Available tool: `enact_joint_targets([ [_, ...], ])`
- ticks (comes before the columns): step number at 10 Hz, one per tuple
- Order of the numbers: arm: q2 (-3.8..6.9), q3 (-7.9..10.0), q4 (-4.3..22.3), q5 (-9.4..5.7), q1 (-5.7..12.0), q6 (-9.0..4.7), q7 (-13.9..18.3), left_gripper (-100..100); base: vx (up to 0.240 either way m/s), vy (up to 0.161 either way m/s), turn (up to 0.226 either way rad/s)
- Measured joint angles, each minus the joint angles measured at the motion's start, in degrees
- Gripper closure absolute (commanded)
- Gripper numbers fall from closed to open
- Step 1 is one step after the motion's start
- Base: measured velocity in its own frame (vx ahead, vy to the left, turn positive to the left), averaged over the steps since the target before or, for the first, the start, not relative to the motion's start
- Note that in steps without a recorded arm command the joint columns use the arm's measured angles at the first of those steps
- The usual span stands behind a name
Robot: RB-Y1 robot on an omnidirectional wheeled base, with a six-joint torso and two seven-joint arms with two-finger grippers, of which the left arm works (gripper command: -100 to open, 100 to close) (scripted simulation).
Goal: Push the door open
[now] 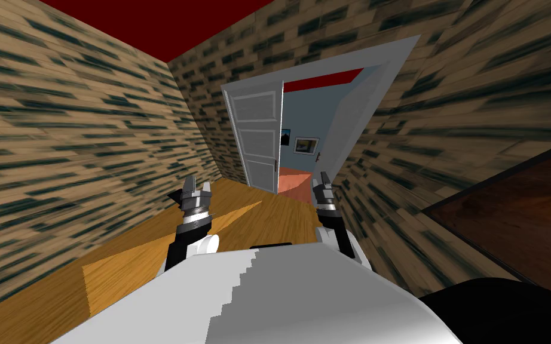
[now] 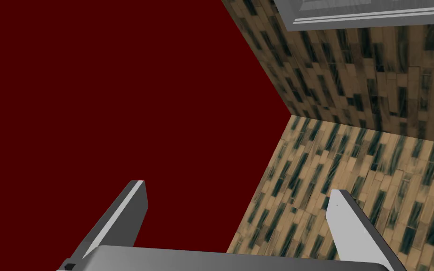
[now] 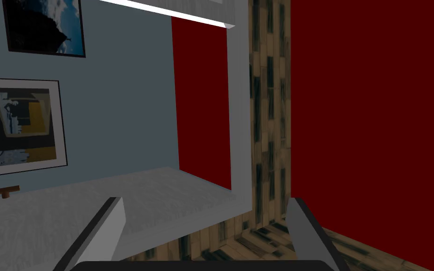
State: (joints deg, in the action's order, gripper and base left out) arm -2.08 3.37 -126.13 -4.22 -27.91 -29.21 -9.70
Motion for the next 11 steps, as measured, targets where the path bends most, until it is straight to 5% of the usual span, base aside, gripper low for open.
enact_joint_targets([
  [11,3.34,-1.57,14.3,-4.38,6.22,-3.13,11.9,-100,0.102,0.020,-0.104],
])
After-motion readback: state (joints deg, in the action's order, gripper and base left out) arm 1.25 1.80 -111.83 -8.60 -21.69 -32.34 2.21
